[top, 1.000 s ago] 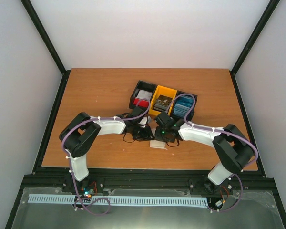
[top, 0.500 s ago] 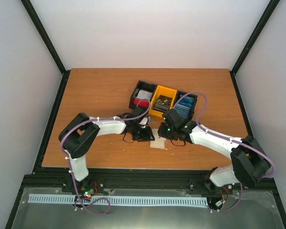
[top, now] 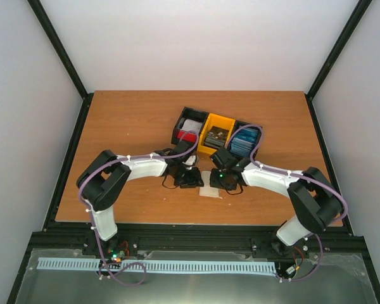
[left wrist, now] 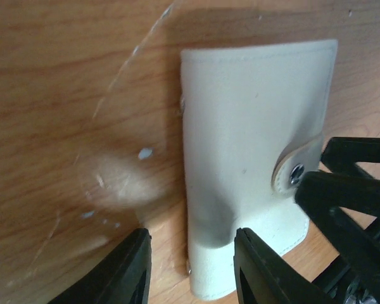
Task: Put the credit cards into the card holder
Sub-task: Close the card holder at the center of the board.
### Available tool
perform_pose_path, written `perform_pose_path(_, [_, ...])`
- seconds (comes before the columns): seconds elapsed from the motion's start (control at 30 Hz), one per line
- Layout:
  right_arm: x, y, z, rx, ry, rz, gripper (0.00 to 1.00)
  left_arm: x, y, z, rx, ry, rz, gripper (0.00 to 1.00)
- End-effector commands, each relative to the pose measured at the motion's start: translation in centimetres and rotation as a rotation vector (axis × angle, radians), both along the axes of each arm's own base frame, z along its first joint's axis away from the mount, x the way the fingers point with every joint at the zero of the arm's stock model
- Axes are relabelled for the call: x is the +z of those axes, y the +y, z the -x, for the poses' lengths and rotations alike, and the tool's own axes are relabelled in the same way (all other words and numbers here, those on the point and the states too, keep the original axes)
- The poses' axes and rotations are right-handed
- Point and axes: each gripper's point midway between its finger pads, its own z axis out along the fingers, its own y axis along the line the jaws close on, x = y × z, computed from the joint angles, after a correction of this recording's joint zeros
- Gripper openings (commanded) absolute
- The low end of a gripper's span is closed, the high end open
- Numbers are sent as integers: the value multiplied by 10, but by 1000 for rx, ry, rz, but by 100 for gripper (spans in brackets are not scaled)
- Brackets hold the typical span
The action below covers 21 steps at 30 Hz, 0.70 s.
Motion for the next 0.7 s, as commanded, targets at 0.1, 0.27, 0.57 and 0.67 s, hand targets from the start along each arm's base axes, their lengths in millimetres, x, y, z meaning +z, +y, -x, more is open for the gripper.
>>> perform_pose_path(0.1, [-4,-9,-12,-17,9,113,38,-27,11,1,46,68,-91,36])
perform_pose_path(0.27, [-18,-16,8,4,101,162,33,-38,21,8,47,80,-128,34])
perform_pose_path(0.57, [-40,-20,17,45,176,221,33,-49,28,13,34,91,-160,34])
perform_pose_path(0.67, [-26,-14,6,37,117,190,36,-47,29,13,33,87,-160,34])
